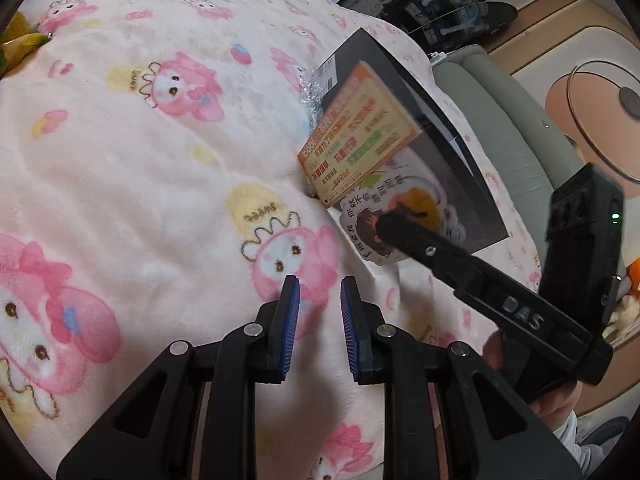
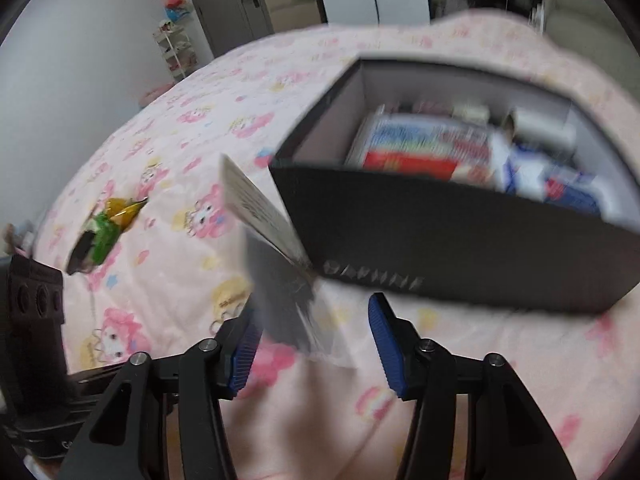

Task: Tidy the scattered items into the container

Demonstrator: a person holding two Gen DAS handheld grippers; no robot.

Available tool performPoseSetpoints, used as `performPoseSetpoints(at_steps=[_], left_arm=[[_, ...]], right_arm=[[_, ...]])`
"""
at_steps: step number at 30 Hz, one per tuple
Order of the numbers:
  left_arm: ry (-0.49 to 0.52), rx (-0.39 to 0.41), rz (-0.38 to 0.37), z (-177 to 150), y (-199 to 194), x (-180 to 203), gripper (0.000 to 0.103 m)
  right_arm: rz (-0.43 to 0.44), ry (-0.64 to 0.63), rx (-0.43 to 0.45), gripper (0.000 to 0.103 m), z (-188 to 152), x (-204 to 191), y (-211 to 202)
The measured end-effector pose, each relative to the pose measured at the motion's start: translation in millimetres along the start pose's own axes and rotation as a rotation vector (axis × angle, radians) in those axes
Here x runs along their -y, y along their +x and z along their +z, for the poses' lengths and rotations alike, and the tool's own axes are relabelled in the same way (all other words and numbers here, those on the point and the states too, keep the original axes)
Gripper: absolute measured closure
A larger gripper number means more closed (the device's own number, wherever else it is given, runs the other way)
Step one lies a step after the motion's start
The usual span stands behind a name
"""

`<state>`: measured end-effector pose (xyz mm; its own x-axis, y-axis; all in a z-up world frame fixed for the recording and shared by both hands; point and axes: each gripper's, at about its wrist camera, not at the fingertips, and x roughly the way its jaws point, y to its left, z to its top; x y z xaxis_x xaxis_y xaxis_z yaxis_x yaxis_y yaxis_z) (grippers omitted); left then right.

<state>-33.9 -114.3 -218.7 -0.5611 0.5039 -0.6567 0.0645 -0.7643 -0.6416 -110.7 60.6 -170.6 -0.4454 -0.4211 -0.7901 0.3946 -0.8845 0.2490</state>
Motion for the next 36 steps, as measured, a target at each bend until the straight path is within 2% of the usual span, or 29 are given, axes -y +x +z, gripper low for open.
performPoseSetpoints(at_steps=[1, 5, 7, 9, 13, 16, 19, 23, 25, 27, 29, 30, 32, 36], left_arm=[[-0.007, -0.003, 0.001, -0.2, 0.9, -1.2, 0.084], [-0.010, -0.024, 0.016, -0.6, 8.5, 1.1, 0.084], [-0.007, -0.034, 0.000, -0.5, 13.9, 7.1, 0.084], [-0.008, -0.043, -0.023, 0.0, 19.5, 13.7, 0.082], [-0.031, -0.066, -0.075, -0.4, 33.1, 23.9, 0.080], [-0.043, -0.093, -0.101, -5.6, 43.6, 28.6, 0.077], [0.007, -0.115, -0.069, -16.3, 49.0, 35.0, 0.076], [0.036, -0.136, -0.071, -25.1, 50.7, 38.3, 0.076], [0.032, -0.137, -0.084, -25.5, 50.4, 37.5, 0.074], [0.023, -0.140, -0.094, -25.7, 51.4, 35.8, 0.071], [0.020, -0.143, -0.086, -26.1, 52.8, 35.7, 0.070], [0.018, -0.145, -0.081, -26.3, 53.5, 35.6, 0.070], [0.014, -0.148, -0.073, -26.7, 55.0, 35.5, 0.070], [0.007, -0.154, -0.056, -27.6, 57.9, 35.3, 0.067]], right_arm=[[0.019, 0.031, -0.011, 0.086, -2.0, 4.4, 1.1], [0.052, 0.086, 0.016, 0.096, -8.2, 14.3, -14.3], [0.074, 0.104, 0.035, 0.096, -9.5, 18.5, -26.2], [0.132, 0.157, 0.029, 0.096, -12.9, 26.9, -35.7], [0.175, 0.260, 0.019, 0.096, -27.4, 48.9, -50.0], [0.148, 0.279, 0.007, 0.096, -39.9, 58.0, -57.1], [0.127, 0.288, -0.026, 0.096, -53.5, 64.3, -58.5], [0.094, 0.314, -0.069, 0.095, -66.5, 73.2, -55.4], [0.071, 0.310, -0.068, 0.092, -62.2, 75.1, -57.3], [0.017, 0.267, -0.029, 0.082, -53.7, 74.0, -65.4], [-0.047, 0.217, 0.020, 0.057, -45.2, 73.4, -73.6], [-0.086, 0.187, 0.044, 0.053, -41.4, 74.3, -75.0], [-0.155, 0.109, 0.069, 0.052, -34.7, 73.0, -72.6], [-0.120, 0.066, 0.009, 0.052, -26.0, 83.0, -48.7]])
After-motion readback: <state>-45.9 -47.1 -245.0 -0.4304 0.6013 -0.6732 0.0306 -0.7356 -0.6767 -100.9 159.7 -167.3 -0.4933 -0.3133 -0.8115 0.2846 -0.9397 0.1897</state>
